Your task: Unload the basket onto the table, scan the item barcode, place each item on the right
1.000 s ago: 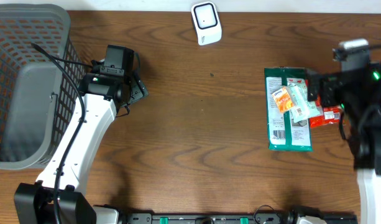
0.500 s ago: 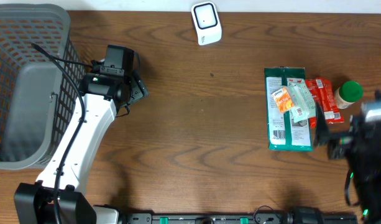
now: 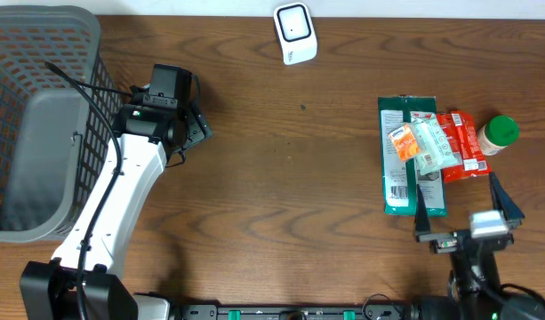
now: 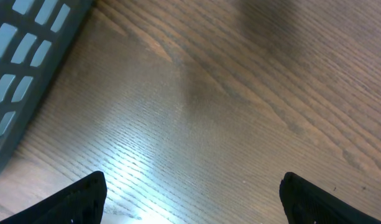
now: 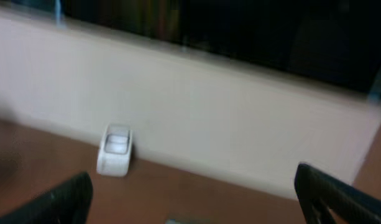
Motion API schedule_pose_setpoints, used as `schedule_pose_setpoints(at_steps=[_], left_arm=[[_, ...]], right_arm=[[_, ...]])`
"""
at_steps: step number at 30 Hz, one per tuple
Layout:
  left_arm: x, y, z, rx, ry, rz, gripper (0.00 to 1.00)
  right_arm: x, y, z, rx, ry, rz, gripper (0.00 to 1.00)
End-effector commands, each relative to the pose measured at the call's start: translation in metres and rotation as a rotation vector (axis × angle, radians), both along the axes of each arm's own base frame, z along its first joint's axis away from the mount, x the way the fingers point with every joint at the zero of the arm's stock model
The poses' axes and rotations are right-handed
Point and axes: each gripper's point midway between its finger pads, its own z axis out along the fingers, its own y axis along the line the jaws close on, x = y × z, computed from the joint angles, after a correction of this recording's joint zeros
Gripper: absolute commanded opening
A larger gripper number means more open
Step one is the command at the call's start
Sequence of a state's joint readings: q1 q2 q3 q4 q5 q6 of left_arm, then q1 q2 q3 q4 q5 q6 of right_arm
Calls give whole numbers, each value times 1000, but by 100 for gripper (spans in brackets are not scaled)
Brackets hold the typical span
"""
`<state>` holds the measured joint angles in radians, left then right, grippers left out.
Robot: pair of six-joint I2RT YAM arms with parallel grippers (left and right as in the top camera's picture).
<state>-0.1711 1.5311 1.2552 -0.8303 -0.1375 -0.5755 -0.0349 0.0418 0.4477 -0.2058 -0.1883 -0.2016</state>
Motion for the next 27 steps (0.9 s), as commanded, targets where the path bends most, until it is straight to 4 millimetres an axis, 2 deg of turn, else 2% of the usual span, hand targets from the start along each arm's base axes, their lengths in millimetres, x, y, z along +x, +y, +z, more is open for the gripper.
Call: schedule_pose_setpoints(at_steps=[1,5,8,12,18,27], left_arm=[[1,3,0,15,3,2,89],[1,3,0,15,3,3,89],[1,3,0,15,3,3,89],[1,3,0,15,3,3,89],[1,3,0,15,3,3,89],[1,3,0,15,3,3,89]], right_arm=[[2,3,4,39,-110,28,99],[5,-11,12,163,-230,-18,99],[11,-24,1,267,-230,-60,99],[26,-35,-35,361,-154,-103,99],[41,-34,-82,399,-53,-108,99],[50,-31,-142,388,187,-139,99]])
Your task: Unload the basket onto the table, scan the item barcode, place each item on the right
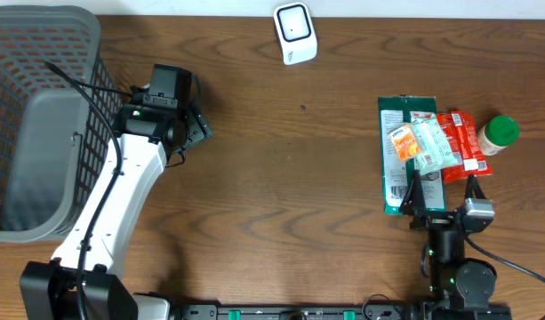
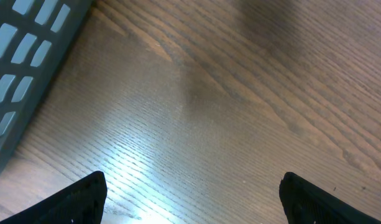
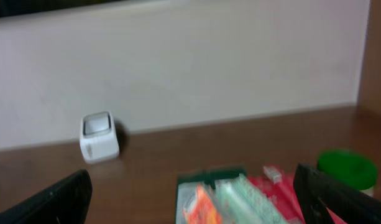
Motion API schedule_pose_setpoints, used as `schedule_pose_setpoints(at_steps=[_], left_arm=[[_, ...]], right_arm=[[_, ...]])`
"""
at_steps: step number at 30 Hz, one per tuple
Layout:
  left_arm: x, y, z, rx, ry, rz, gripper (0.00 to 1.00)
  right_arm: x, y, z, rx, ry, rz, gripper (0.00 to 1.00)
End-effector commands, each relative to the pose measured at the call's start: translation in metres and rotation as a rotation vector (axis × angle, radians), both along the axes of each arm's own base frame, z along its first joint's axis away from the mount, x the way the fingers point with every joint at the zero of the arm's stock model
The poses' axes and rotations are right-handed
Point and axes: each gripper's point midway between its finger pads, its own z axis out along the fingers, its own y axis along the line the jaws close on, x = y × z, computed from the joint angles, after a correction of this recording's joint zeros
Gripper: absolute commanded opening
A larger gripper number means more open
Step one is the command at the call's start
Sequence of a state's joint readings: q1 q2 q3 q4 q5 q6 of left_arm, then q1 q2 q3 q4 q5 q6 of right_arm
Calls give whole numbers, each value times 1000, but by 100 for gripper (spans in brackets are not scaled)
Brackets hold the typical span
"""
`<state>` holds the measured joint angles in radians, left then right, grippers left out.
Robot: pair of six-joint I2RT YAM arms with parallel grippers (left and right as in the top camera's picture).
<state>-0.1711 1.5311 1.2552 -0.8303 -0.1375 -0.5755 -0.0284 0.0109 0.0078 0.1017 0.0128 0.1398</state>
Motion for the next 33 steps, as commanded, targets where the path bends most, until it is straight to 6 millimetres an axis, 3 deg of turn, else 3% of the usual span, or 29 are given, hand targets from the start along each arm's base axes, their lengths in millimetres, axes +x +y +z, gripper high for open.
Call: schedule_pose_setpoints(at_steps=[1,4,10,33], left_arm=[[1,3,0,15,3,2,89],[1,3,0,15,3,3,89],[1,3,0,15,3,3,89],[1,3,0,15,3,3,89]], right_arm=[[1,3,-24,23,95,14,99],[0,4,-44,22,174,16,99],[0,13,-43,-109,175,61,99],[0,13,-43,-110,175,56,99]])
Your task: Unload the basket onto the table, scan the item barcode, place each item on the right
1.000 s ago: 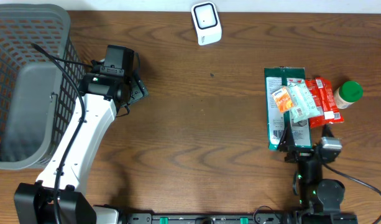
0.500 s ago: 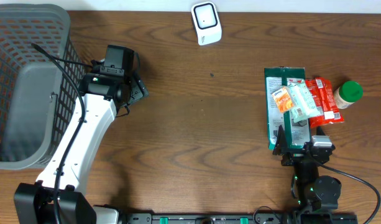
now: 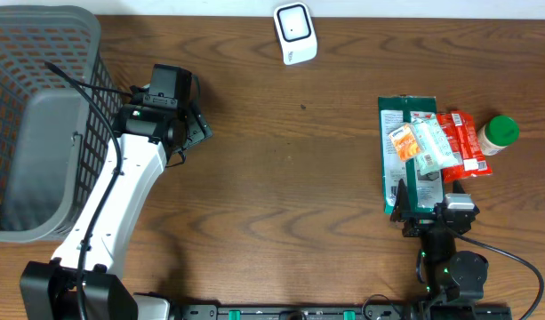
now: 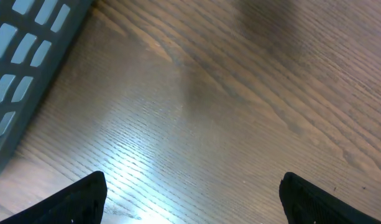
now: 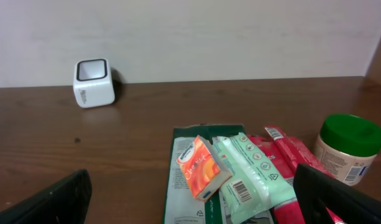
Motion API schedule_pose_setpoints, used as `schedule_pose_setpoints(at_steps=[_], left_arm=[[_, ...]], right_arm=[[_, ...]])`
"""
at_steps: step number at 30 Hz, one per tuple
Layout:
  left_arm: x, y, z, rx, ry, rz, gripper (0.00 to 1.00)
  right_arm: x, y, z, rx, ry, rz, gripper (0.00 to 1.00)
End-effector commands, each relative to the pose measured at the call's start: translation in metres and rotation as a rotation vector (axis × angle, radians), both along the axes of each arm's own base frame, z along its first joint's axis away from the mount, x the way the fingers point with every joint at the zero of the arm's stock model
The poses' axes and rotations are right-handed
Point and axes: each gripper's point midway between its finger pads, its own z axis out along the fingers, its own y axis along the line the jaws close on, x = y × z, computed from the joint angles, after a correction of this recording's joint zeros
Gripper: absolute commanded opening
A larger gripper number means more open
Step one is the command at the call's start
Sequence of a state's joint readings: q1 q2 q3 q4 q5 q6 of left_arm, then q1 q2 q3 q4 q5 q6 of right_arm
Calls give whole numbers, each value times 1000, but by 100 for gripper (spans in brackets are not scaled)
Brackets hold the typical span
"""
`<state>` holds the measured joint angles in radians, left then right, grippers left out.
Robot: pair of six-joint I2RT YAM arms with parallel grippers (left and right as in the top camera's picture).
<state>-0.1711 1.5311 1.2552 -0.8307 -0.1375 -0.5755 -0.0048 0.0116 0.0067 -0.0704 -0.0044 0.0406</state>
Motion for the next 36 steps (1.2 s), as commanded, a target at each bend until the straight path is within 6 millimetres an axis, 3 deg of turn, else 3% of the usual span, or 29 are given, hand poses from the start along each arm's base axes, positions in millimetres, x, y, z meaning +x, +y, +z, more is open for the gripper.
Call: schedule_pose_setpoints(at_steps=[1,15,18,21,28,32,36], left_arm=[[1,3,0,15,2,2,89],[1,3,0,15,1,2,89],[0,3,8,11,-22,3,89],[-2,4,27,1,-78,3,89],[-24,8,102,-38,-310,5,89],[-50,12,152,-67,-477,6,90],[-90,19,202,-100,-668,7,89]], right_arm=[[0,4,0,-12,0,18,99],[0,4,0,-12,0,18,99],[0,4,0,-12,0,18,99],[0,4,0,-12,0,18,99],[0,4,0,-12,0,18,99],[0,4,0,-12,0,18,99],[0,4,0,-12,0,18,99]])
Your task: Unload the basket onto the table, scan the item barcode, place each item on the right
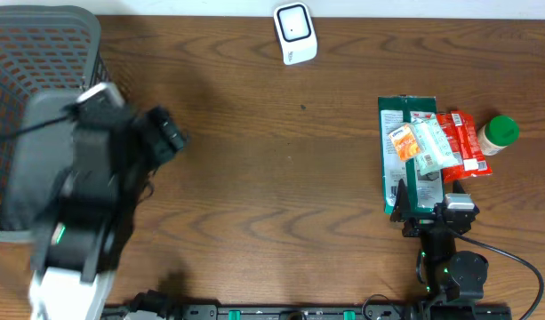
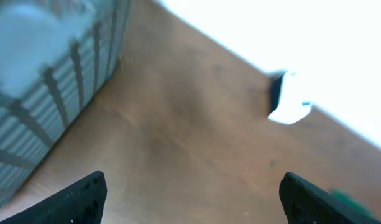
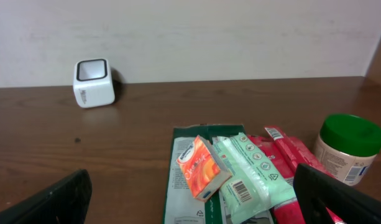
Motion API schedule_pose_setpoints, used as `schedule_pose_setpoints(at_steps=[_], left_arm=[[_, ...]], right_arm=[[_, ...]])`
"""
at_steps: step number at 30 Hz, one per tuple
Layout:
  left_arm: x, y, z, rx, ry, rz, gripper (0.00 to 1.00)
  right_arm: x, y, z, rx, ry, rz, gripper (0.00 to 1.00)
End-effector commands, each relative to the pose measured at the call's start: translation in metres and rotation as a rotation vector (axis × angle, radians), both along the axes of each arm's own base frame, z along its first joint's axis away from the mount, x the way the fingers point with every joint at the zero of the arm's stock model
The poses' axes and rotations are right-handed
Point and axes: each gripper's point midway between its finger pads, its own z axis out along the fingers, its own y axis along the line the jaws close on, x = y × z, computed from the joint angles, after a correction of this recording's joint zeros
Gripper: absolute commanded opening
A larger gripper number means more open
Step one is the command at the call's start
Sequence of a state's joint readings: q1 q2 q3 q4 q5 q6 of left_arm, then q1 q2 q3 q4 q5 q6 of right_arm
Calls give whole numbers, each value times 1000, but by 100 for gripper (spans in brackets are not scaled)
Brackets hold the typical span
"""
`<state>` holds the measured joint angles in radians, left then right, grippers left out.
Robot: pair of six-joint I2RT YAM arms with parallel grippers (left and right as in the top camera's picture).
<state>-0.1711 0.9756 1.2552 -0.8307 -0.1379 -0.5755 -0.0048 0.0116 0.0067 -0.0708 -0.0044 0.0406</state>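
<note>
The white scanner (image 1: 295, 32) stands at the table's far edge, also seen as the scanner (image 3: 93, 83) and, blurred, the scanner (image 2: 289, 102). A pile of items lies at the right: two green packets (image 1: 410, 164), an orange pack (image 3: 201, 167), a pale green pack (image 3: 249, 174) with its barcode facing up, and red packs (image 1: 463, 142). My right gripper (image 3: 193, 202) is open, low at the near end of the pile, holding nothing. My left gripper (image 2: 193, 199) is open and empty, blurred beside the basket.
A grey mesh basket (image 1: 23, 36) fills the left end of the table, close to my left arm (image 1: 85, 204). A jar with a green lid (image 1: 499, 133) stands right of the pile. A pale wall (image 3: 209, 31) rises behind the scanner.
My left arm has moved back and left beside the basket and shows blurred. Its camera now looks across the table to the scanner. The right gripper and the pile have not moved.
My right gripper was first at the front right corner, its camera facing the wall. It then stood further left and lower, and settled at the near end of the green packets. The left arm held still over bare wood until now.
</note>
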Motion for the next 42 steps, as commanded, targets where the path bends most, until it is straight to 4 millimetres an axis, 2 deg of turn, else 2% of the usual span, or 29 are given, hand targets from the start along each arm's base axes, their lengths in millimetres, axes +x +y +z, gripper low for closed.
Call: schedule_pose_setpoints(at_steps=[1,4,8,11,15,21,27,30,32,34,39,42], left_arm=[[-35,9,41,-15,-159,11,89],[-67,14,68,-36,-282,12,89],[-106,26,81,-48,-379,41,89],[-144,37,73,-44,-398,78,89],[-179,43,59,-40,-410,100,89],[-206,46,46,-48,-481,107,89],[-208,46,17,-48,-490,112,89],[-200,47,8,-48,-516,125,89],[-191,47,9,-49,-531,127,89],[-181,46,17,-54,-582,127,89],[-154,45,53,-80,-802,125,89],[-138,43,68,-97,-938,116,90]], right_arm=[[0,4,0,-12,0,18,99],[0,4,0,-12,0,18,99],[0,4,0,-12,0,18,99],[0,4,0,-12,0,18,99],[0,4,0,-12,0,18,99],[0,4,0,-12,0,18,99],[0,4,0,-12,0,18,99],[0,4,0,-12,0,18,99],[0,4,0,-12,0,18,99],[0,4,0,-12,0,18,99],[0,4,0,-12,0,18,99],[0,4,0,-12,0,18,99]])
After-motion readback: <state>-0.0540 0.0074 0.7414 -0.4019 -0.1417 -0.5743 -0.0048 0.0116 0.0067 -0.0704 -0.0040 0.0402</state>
